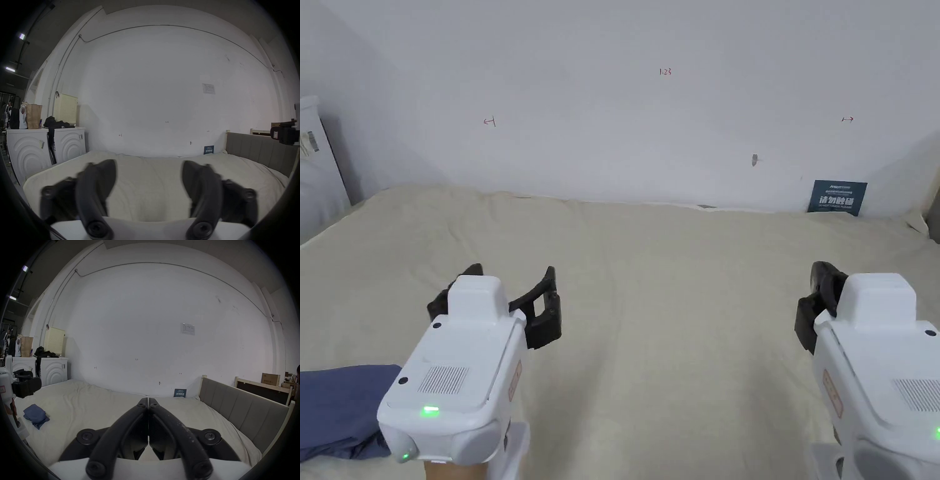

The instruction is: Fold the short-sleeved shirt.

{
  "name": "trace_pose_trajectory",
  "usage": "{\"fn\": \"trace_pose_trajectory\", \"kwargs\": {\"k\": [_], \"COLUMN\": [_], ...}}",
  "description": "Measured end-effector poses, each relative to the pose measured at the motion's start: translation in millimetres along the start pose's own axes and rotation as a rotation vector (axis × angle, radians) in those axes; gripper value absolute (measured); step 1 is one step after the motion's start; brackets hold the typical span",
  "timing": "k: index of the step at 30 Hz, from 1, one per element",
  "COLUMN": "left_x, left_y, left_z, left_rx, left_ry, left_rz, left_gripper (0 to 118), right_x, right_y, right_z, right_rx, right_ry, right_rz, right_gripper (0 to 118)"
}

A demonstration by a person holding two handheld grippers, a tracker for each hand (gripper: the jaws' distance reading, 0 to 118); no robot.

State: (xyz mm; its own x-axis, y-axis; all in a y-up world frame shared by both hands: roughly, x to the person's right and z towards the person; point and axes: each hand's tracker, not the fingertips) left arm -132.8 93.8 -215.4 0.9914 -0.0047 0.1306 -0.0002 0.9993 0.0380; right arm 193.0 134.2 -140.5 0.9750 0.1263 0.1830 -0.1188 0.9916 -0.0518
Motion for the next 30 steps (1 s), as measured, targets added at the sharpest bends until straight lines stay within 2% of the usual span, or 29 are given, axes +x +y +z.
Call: {"fn": "trace_pose_trajectory", "kwargs": {"k": [1,2,3,11,30], "left_x": [1,4,8,15,12], "left_y": [-1,-2,-2,-1,0], "left_z": [-1,-1,-1,1,1], "left_rx": [-0.002,-0.005,-0.005,-0.003,-0.005], "left_ry": [-0.007,-0.010,-0.002,-0.020,-0.016], "left_rz": [0.002,0.003,0.001,-0.052,-0.068], "left_gripper": [37,15,2,0,0], "right_x": [0,2,4,7,5], "right_y": [-2,-3,-4,-6,-4], "right_z": [0,0,-1,0,3], "right_rx": [-0.001,-0.005,-0.009,-0.007,-0.004], "right_ry": [-0.003,-0.004,0.000,-0.007,-0.008], "right_rz": [-0.001,-0.005,-0.013,-0.024,-0.022], "right_gripper": [2,2,2,2,2]}}
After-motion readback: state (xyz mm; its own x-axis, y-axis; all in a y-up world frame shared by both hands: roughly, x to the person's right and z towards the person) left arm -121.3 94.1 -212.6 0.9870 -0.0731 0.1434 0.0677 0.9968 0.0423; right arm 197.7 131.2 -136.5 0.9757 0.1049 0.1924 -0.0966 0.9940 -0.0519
